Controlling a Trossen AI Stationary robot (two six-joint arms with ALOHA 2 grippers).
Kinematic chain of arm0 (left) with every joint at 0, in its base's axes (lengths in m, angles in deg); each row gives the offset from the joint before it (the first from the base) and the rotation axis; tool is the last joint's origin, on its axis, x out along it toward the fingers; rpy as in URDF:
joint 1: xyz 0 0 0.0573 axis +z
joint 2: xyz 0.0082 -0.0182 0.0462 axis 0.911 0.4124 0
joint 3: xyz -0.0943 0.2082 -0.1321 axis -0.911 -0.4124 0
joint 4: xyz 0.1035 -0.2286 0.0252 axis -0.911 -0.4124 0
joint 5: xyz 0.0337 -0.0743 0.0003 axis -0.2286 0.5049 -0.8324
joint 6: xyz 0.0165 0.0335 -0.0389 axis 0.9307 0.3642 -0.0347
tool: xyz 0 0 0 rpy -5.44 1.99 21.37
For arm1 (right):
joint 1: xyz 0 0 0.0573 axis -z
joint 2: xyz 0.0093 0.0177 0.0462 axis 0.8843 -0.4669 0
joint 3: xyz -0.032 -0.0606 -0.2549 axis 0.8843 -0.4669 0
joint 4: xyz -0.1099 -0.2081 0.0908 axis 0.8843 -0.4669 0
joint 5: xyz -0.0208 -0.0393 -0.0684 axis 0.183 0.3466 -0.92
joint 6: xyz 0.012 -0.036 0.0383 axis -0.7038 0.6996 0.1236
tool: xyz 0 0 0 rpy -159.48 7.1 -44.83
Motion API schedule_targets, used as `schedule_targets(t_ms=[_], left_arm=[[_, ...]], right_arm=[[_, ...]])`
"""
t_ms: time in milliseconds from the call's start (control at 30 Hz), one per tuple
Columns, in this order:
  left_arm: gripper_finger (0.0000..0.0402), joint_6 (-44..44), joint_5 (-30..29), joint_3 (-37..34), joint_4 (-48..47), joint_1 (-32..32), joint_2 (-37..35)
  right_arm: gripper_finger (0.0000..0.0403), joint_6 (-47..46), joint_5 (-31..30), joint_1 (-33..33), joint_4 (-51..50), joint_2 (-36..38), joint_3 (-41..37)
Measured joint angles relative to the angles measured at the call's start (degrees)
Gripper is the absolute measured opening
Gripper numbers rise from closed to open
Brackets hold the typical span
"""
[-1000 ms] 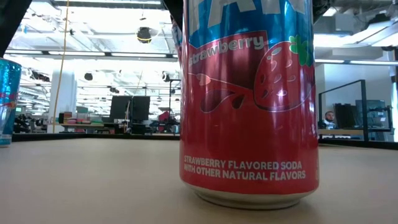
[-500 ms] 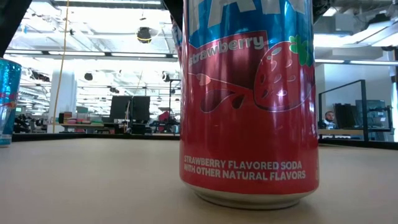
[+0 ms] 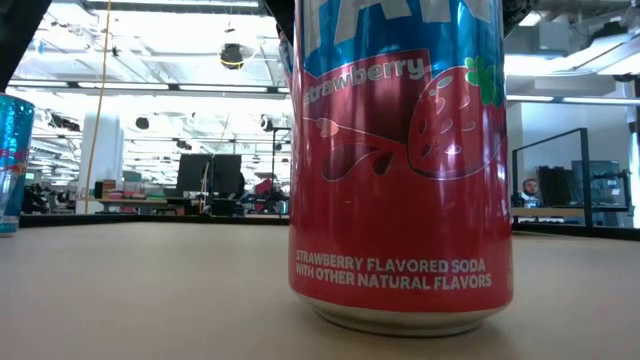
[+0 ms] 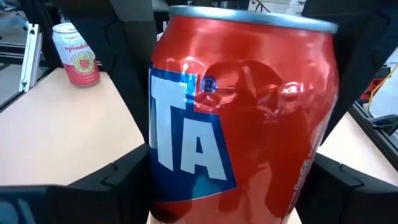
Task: Place canned beverage on shelf
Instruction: Put the top orange soda can on the shelf
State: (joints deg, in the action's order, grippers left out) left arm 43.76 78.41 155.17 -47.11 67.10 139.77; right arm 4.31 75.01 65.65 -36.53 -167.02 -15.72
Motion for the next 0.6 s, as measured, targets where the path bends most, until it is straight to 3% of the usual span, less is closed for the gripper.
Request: schedule_targets(t_ms=[200,433,600], left_arm=[[0.0289,0.0,0.2,0.0,-0.2,0.0,0.0],[0.0289,-0.2,0.0,0.0,-0.2,0.0,0.0],[0.0305,-0.7,-0.1,0.0,-0.1,0.0,0.0]], right_arm=[[0.0382,0.0,-0.1,0.0,-0.3,0.0,0.0],[0.0340,-0.4,-0.1,0.0,-1.0,0.0,0.0],[0.0358,-0.4,-0.1,0.0,-1.0,0.0,0.0]])
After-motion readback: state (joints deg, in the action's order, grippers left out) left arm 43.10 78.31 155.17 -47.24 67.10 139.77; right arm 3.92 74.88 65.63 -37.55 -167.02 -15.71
